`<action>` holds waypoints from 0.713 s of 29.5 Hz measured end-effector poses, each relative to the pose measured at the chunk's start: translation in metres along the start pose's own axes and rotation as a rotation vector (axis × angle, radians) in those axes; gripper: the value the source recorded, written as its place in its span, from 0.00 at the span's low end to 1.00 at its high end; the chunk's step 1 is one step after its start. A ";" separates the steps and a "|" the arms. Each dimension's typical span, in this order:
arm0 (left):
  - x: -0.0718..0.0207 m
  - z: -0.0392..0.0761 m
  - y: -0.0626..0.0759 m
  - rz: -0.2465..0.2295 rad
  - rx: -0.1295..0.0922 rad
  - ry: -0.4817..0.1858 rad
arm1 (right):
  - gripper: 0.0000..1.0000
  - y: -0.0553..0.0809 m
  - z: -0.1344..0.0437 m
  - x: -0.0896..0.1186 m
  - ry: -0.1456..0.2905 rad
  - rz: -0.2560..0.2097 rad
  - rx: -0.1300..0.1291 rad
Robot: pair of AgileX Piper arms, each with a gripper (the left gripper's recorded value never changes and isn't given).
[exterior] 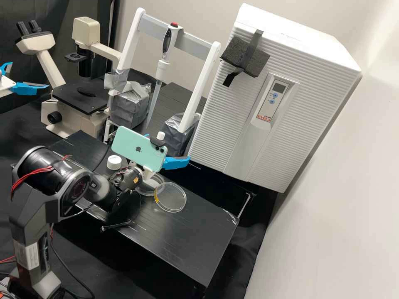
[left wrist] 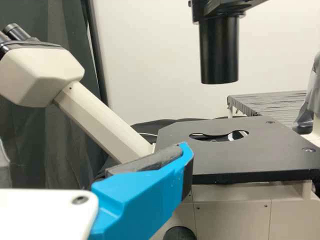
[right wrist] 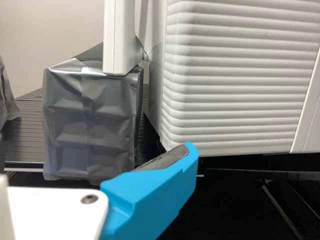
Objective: Close the bottle
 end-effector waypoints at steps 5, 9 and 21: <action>0.0000 0.000 0.000 0.000 0.000 0.000 | 1.00 0.000 0.000 0.000 0.000 0.000 0.000; 0.0000 0.000 0.000 0.000 0.000 0.000 | 1.00 0.000 0.000 0.000 0.000 0.000 0.000; -0.0373 0.019 -0.013 -0.022 -0.004 -0.296 | 1.00 0.000 0.000 0.000 0.000 0.000 0.000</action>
